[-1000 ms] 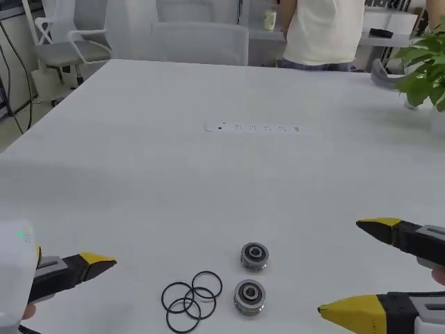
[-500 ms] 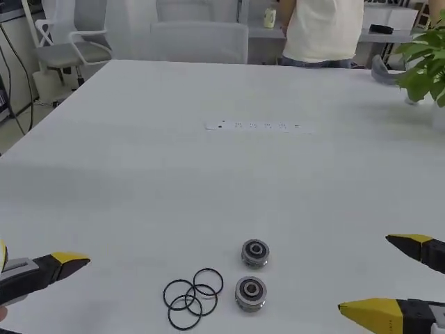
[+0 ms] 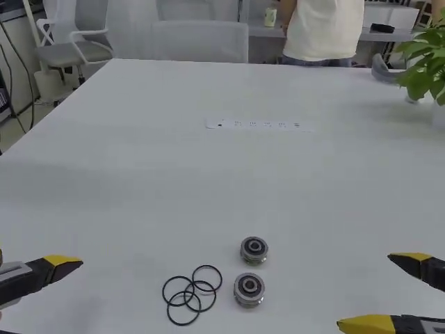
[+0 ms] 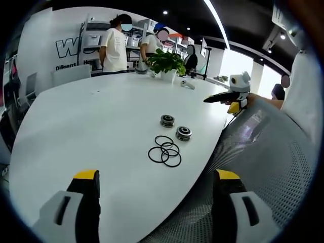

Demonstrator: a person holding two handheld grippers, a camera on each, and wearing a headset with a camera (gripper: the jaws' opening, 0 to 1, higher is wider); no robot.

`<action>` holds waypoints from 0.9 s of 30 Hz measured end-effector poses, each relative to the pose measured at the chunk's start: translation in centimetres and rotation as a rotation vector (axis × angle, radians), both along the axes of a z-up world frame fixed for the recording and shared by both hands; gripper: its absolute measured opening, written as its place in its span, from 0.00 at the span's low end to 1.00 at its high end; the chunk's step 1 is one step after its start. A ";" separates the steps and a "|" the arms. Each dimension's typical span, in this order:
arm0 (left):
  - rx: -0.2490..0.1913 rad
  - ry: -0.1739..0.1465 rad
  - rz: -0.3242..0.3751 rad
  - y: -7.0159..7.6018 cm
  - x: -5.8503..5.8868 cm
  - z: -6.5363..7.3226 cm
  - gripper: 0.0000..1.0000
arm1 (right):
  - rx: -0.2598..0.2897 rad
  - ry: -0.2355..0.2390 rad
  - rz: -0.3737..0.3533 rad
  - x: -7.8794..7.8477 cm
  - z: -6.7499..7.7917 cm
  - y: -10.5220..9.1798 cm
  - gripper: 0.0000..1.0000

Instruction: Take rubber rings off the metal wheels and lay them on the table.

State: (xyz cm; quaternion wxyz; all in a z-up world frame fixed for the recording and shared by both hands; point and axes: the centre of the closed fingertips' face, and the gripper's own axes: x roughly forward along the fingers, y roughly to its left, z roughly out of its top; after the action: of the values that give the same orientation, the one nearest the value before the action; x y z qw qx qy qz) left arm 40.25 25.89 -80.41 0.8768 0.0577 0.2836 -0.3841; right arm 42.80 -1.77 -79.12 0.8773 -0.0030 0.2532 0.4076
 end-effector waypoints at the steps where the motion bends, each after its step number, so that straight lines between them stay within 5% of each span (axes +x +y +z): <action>1: 0.000 0.000 0.001 0.0 0.0 0.0 0.91 | 0.002 -0.001 -0.004 0.0 0.0 0.0 0.99; 27: -0.005 0.024 -0.023 -0.8 -0.4 -0.4 0.89 | -0.101 0.031 0.024 -0.9 -1.8 0.1 0.99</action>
State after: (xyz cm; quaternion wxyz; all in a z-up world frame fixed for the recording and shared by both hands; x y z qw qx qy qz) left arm 39.88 25.07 -80.84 0.8690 0.0542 0.2922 -0.3955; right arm 41.88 -1.71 -80.92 0.8672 -0.0439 0.2867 0.4048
